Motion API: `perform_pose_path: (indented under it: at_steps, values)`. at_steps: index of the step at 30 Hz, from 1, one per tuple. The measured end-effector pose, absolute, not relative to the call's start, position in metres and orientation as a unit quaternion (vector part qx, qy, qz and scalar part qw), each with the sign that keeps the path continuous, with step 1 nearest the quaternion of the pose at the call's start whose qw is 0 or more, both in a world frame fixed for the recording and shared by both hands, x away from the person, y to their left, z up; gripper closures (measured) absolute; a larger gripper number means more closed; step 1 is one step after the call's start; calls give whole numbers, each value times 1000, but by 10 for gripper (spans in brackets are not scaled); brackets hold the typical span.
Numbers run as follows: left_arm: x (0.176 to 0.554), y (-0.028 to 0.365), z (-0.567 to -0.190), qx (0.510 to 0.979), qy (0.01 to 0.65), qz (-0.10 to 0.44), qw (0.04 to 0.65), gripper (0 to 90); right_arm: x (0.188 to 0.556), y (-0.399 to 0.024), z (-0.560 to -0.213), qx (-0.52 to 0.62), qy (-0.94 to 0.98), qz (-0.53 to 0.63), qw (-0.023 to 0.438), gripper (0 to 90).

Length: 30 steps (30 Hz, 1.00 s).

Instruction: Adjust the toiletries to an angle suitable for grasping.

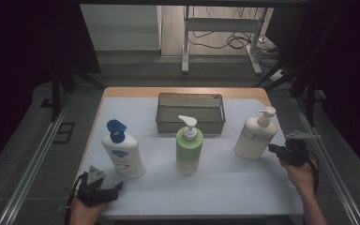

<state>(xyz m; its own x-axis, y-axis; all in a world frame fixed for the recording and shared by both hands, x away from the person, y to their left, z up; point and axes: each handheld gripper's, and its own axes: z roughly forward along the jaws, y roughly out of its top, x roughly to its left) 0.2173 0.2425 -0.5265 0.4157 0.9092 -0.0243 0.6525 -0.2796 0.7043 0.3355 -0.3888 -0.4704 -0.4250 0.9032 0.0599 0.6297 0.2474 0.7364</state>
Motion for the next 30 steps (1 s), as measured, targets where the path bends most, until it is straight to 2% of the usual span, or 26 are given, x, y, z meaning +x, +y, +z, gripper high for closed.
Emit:
perform_pose_path:
  at_steps: [14, 30]
  values:
    - [217, 243, -526, 775, 504, 196, 327, 130, 363, -384, -490, 495, 777, 353, 166, 888]
    - [217, 243, -526, 775, 504, 196, 327, 130, 360, -384, -496, 486, 783, 358, 149, 897]
